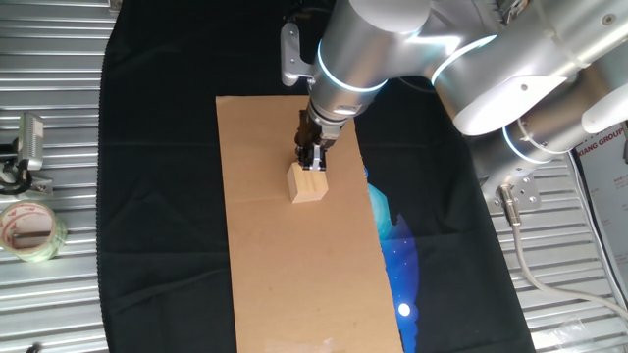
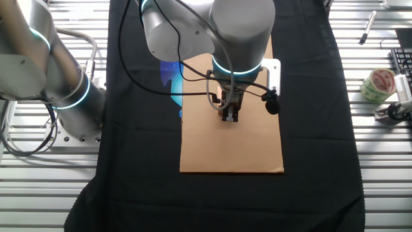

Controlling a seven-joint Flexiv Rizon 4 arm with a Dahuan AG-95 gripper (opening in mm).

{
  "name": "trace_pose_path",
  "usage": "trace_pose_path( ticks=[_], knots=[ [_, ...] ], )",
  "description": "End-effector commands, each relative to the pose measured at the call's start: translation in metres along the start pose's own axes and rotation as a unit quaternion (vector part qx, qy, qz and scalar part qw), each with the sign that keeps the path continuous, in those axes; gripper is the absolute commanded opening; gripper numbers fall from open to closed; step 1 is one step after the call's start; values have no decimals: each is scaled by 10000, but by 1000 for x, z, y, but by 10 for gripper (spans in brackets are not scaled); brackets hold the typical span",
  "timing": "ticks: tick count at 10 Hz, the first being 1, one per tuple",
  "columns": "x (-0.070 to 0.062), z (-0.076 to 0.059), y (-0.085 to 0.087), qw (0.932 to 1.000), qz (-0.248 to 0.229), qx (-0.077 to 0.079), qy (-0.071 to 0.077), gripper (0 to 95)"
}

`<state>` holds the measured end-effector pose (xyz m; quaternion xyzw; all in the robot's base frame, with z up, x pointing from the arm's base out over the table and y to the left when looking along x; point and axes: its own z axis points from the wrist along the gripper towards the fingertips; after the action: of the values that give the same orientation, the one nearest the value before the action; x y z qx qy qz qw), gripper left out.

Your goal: Use the gripper to push the small block from left to right

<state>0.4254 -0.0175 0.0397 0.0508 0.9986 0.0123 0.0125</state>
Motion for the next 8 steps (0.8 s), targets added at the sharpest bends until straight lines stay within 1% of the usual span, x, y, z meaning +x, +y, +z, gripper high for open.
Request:
trace_pose_path(
  ticks=[1, 8],
  knots=[
    [0, 1, 0, 10000, 10, 9, -5, 0],
    [0, 1, 1, 10000, -56, -2, -4, 0]
  ],
)
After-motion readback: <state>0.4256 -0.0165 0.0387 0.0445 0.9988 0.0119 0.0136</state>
